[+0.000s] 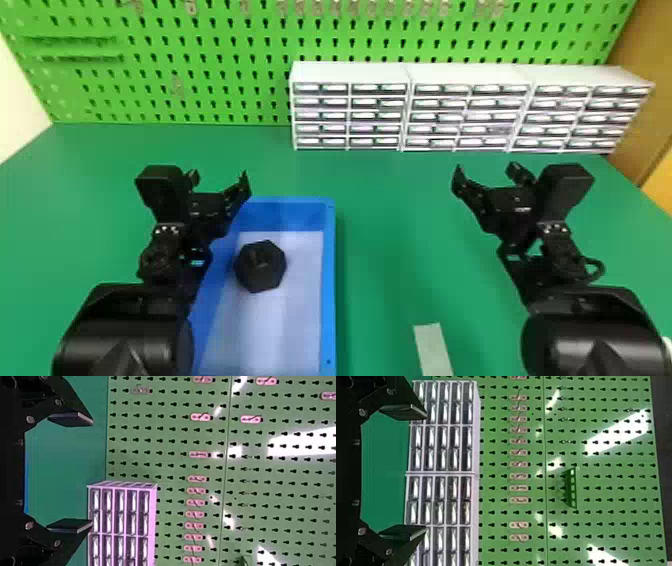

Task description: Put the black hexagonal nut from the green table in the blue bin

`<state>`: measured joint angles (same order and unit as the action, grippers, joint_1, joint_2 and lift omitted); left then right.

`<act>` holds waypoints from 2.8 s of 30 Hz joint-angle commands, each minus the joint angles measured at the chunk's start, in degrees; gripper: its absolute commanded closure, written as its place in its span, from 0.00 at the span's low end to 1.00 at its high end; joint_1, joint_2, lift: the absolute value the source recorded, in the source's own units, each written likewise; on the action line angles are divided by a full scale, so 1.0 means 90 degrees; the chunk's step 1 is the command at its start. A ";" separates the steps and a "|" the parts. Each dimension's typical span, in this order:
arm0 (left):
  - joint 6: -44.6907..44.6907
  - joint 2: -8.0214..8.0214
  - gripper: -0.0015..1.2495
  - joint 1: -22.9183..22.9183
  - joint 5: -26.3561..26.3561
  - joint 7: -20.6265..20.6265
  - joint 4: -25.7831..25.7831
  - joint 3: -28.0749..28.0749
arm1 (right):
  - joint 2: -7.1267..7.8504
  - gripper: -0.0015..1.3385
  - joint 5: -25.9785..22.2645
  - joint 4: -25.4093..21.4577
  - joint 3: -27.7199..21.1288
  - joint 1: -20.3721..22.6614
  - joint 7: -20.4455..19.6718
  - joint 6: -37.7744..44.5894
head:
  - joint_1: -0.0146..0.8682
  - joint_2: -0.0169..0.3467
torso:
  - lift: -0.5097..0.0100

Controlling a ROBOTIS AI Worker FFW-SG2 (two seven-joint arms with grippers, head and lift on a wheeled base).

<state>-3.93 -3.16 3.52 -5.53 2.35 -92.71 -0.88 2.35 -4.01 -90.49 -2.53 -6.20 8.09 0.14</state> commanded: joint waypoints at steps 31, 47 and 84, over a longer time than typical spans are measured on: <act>-0.0159 0.0000 0.29 -0.0050 0.0019 -0.0212 0.0027 -0.0010 | -0.0036 0.21 0.0162 -0.0014 0.0017 0.0074 -0.0059 0.0141 | 0.79 0.19 | 0.80; -0.0285 0.0010 0.29 -0.0040 0.0234 -0.0251 -0.0266 0.0098 | -0.0046 0.21 0.0162 -0.0014 -0.0022 0.0084 -0.0059 0.0180 | 0.79 0.19 | 0.80; -0.0315 0.0000 0.29 -0.0128 0.0234 -0.0300 -0.0432 0.0293 | -0.0075 0.21 0.0269 -0.0121 -0.0198 0.0113 -0.0059 0.0228 | 0.79 0.19 | 0.80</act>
<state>-6.76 -3.16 2.37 -3.42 -0.35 -96.59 1.76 1.70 -1.58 -91.58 -4.31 -5.19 7.56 2.17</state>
